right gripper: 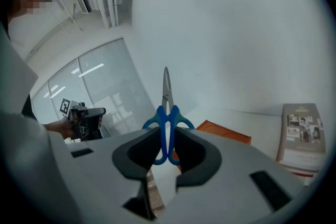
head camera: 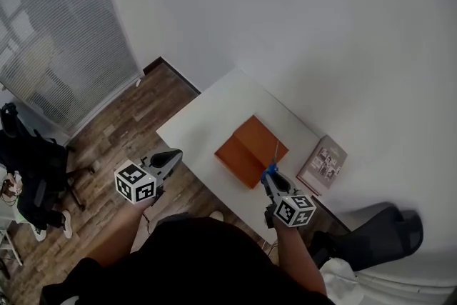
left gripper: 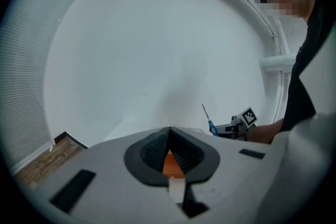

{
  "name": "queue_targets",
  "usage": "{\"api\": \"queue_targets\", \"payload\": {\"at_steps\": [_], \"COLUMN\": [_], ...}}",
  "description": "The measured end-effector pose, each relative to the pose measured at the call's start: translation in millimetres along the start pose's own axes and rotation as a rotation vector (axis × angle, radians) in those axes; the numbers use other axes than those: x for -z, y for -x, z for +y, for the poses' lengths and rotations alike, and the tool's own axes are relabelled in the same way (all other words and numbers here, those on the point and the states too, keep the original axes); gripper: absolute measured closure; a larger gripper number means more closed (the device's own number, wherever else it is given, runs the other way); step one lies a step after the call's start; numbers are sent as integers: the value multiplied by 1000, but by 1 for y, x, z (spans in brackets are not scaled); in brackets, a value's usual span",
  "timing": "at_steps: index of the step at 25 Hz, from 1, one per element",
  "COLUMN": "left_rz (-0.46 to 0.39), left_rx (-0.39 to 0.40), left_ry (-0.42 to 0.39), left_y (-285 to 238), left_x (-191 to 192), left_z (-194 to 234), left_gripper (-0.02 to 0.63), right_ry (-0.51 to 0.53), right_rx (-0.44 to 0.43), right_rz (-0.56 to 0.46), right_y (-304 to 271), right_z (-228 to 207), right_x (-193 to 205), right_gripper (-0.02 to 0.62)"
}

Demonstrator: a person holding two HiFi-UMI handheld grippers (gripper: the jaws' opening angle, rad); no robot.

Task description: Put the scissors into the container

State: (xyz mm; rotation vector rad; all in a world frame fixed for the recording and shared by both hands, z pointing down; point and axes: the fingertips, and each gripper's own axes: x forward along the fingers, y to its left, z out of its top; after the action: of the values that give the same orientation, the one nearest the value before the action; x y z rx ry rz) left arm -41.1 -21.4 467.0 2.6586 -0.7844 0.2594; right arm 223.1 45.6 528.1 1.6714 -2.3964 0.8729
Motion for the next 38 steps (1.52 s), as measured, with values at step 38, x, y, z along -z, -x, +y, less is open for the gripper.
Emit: {"api": "queue_targets", "payload": {"at_steps": [38], "left_rz": [28], "left_rx": [30], "left_ry": [69], "left_y": [-42], "left_x": [-7], "left_z": [108], "left_gripper": [597], "right_ry": [81], "right_rx": [137], "right_rz": [288], "right_y": [-108], "right_z": [-55], "right_x": [71], "right_gripper": [509]}}
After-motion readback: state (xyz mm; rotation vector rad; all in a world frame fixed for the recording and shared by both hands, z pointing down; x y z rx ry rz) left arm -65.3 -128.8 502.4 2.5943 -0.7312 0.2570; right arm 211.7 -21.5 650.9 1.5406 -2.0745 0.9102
